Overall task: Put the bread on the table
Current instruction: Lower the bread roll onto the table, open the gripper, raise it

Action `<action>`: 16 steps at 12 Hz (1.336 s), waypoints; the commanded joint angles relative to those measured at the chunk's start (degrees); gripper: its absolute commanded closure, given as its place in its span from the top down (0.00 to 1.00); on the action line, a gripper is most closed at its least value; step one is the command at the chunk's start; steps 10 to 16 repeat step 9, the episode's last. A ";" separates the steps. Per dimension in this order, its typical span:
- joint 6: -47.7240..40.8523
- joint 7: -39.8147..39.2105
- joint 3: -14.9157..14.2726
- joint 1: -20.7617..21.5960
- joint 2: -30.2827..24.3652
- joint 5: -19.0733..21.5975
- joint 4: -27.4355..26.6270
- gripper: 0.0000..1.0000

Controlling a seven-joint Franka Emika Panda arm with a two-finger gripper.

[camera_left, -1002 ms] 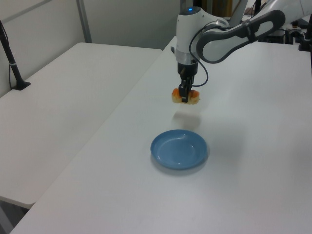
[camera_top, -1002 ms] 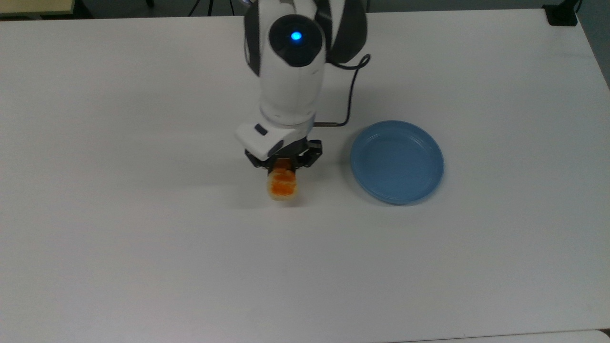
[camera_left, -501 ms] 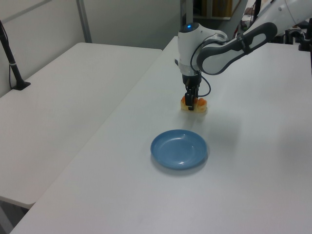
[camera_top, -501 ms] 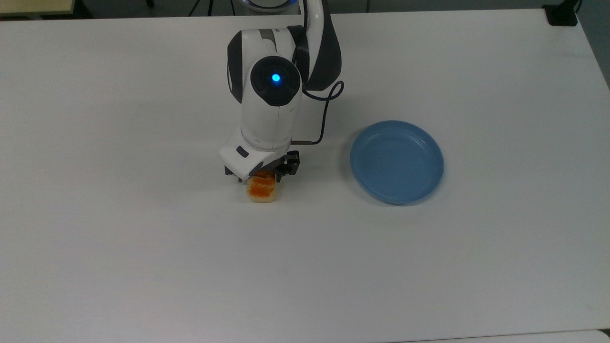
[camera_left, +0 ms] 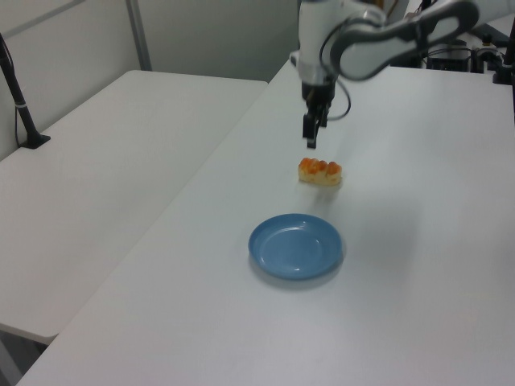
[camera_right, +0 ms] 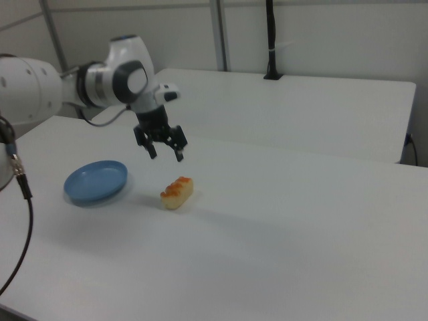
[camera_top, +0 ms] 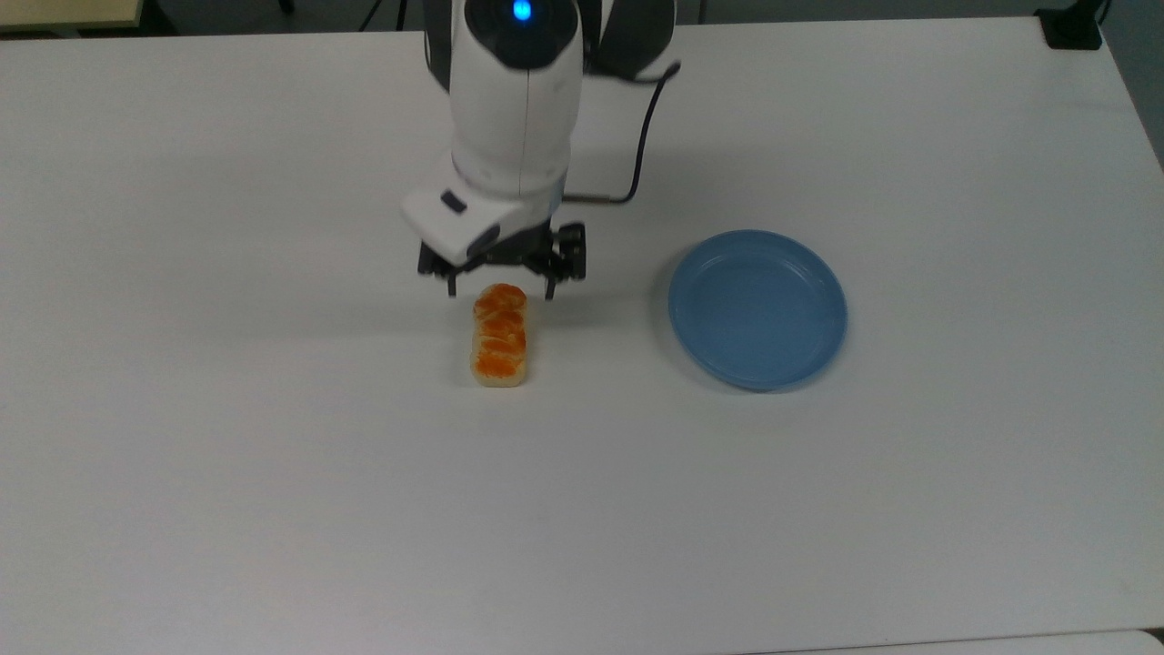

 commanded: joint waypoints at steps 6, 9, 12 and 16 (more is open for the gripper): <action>-20.76 -0.48 -0.65 0.11 -20.59 5.31 -2.89 1.00; -21.55 -0.40 -0.65 -0.33 -21.21 5.40 -2.89 1.00; -21.55 -0.40 -0.65 -0.33 -21.21 5.40 -2.89 1.00; -21.55 -0.40 -0.65 -0.33 -21.21 5.40 -2.89 1.00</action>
